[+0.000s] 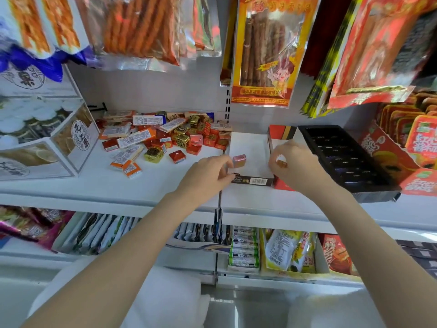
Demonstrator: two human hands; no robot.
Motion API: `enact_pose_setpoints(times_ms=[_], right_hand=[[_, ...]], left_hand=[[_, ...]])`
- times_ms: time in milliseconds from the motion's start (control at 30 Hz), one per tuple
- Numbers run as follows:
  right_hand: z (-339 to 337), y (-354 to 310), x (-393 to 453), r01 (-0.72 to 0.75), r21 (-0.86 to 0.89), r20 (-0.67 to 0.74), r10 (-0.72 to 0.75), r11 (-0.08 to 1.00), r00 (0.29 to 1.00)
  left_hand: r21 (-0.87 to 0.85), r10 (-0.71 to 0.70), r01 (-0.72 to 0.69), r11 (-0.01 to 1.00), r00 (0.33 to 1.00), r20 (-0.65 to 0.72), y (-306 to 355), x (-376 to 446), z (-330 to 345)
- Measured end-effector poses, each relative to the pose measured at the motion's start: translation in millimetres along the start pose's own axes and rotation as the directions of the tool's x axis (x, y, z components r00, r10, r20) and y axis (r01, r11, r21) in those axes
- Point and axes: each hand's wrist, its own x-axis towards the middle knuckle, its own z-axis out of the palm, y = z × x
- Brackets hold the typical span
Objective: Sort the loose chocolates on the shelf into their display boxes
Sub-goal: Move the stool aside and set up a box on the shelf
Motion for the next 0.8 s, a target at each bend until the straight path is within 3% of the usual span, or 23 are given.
enact_pose_setpoints(times_ms=[67,167,267,500,600,800], right_hand=[[-2,-14,4,0.105,0.083,-0.067,-0.1,0.991,0.993],[10,-45,13,0.217,0.136,0.006,-0.22,0.967,0.976],[36,-76,28,0.339,0.136,0.081,-0.351,0.931,0.933],[87,-117,62,0.429,-0.124,0.151,-0.41,0.895,0.899],[88,-116,68,0.416,-0.118,0.165,-0.396,0.901,0.903],[84,-120,76,0.529,-0.009,0.337,-0.495,0.849,0.801]], left_hand=[[0.024,-0.017,0.018,1.0,0.998,-0.056,-11,-5,-8],[0.23,-0.058,0.107,0.967,0.976,-0.208,-39,-14,-22],[0.364,-0.166,0.252,0.897,0.954,-0.251,-64,-23,-37],[0.332,-0.41,0.487,0.808,0.869,-0.278,-99,-36,-60],[0.286,-0.525,0.578,0.764,0.815,-0.244,-110,-41,-70],[0.223,-0.481,0.506,0.833,0.862,-0.16,-115,-41,-70]])
